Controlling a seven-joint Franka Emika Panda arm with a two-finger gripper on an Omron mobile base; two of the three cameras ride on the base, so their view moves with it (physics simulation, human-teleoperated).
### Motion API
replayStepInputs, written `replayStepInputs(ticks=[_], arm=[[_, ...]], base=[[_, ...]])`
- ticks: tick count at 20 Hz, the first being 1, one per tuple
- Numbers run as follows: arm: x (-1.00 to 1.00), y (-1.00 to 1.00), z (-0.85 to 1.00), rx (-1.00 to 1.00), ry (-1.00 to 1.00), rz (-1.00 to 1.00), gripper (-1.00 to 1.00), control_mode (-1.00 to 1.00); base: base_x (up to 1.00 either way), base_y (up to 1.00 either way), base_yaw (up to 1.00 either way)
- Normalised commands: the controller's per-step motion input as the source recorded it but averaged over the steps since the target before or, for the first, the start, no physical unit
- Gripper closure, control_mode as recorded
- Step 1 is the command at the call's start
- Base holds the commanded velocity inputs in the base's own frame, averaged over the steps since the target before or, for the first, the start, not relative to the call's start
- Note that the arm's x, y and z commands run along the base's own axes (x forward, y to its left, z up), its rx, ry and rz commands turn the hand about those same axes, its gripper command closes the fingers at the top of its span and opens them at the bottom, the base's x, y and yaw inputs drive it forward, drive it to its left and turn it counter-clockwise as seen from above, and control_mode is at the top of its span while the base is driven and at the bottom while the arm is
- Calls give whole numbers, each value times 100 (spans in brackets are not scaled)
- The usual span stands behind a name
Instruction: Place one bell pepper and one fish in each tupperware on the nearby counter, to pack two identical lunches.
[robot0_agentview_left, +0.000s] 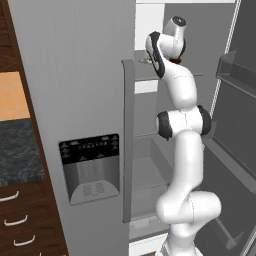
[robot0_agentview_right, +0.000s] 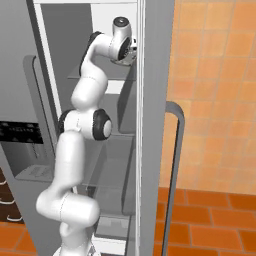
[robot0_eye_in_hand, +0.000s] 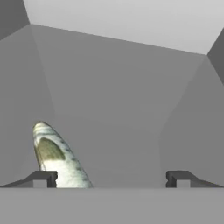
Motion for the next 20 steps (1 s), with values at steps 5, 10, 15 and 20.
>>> replayStepInputs(ticks=[5,10,15,20], arm=[[26,8,-20,-3,9,18,-100,-100],[-24,28,-7,-2,30,13,-100,-100],[1,2,-18,0,31,11,-100,-100],[-1,12,-45,-2,40,5,100,-100]], base=[[0,0,0],[0,0,0],[0,0,0],[0,0,0]])
